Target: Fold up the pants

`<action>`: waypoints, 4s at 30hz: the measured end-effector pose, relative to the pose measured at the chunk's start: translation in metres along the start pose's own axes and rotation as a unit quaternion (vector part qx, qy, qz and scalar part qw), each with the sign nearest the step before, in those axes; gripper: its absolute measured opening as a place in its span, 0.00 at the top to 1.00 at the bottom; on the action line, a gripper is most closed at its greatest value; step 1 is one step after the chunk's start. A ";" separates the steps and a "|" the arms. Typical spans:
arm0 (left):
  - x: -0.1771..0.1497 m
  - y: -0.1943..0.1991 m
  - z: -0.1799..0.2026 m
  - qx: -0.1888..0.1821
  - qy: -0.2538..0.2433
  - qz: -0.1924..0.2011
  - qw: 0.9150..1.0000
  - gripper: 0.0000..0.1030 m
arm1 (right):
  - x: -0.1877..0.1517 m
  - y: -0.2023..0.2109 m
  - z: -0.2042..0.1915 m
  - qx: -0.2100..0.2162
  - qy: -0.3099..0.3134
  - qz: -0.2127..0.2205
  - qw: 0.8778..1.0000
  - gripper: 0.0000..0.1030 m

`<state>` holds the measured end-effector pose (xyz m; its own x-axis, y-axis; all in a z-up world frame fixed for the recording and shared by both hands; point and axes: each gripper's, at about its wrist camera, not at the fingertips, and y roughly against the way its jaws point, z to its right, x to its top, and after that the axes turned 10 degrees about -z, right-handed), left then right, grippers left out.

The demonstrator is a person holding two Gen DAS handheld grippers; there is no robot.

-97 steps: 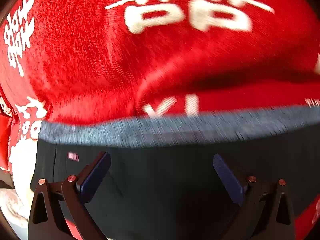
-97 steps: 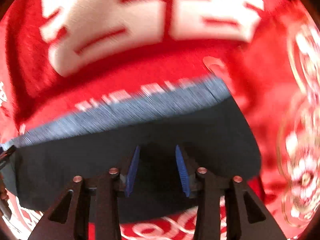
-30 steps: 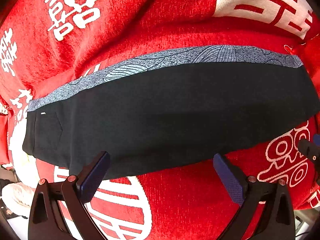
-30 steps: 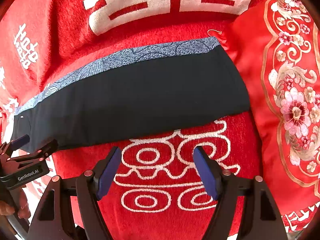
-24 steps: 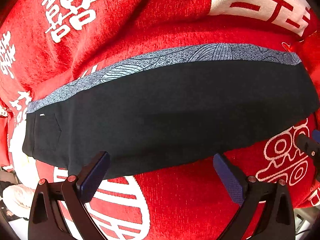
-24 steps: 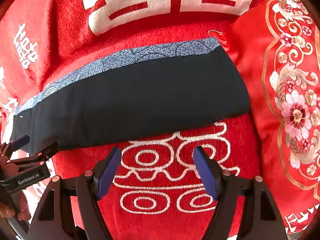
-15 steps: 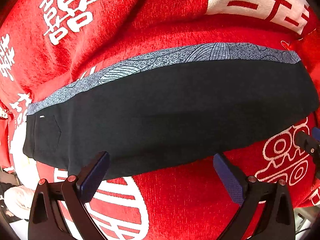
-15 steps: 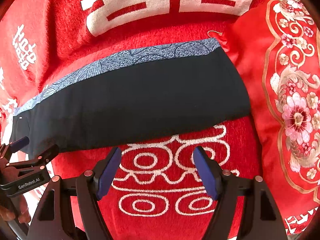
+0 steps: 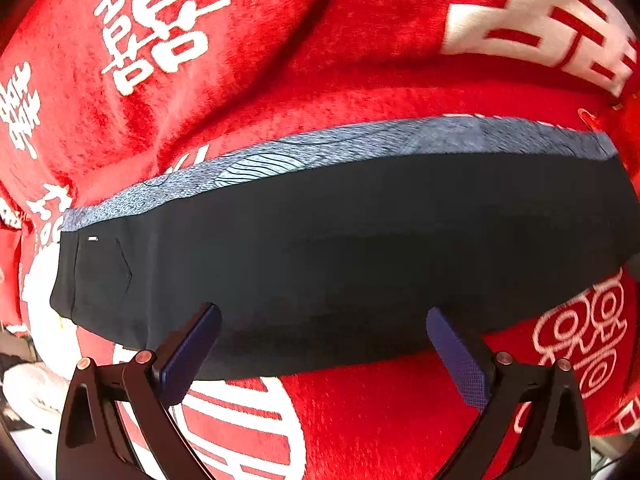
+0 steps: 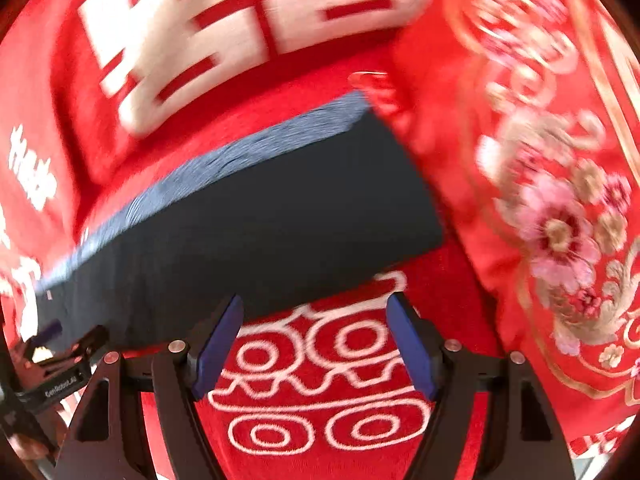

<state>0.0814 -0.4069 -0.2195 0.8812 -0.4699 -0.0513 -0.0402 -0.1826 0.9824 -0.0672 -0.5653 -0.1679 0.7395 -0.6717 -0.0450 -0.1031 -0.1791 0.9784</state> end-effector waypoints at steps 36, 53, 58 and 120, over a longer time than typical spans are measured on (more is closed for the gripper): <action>0.095 -0.035 -0.001 -0.002 0.050 0.029 0.998 0.00 | 0.094 -0.013 -0.019 -0.023 0.066 0.076 0.995 0.63; 0.023 -0.031 -0.111 0.033 0.134 0.002 0.990 0.00 | 0.074 -0.020 -0.065 -0.065 0.129 0.043 0.989 0.41; -0.033 -0.046 -0.166 0.068 0.193 -0.041 0.978 0.00 | 0.029 -0.028 -0.089 -0.061 0.171 0.014 0.983 0.41; -0.081 0.034 -0.055 -0.064 0.071 -0.008 0.995 0.00 | -0.006 -0.083 -0.131 -0.053 0.267 -0.055 0.961 0.04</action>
<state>0.0345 -0.3276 -0.1719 0.9395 -0.3389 -0.0495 0.0264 -0.0727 0.9970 0.0236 -0.4523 -0.2230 0.9810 -0.1826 -0.0662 0.0417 -0.1349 0.9900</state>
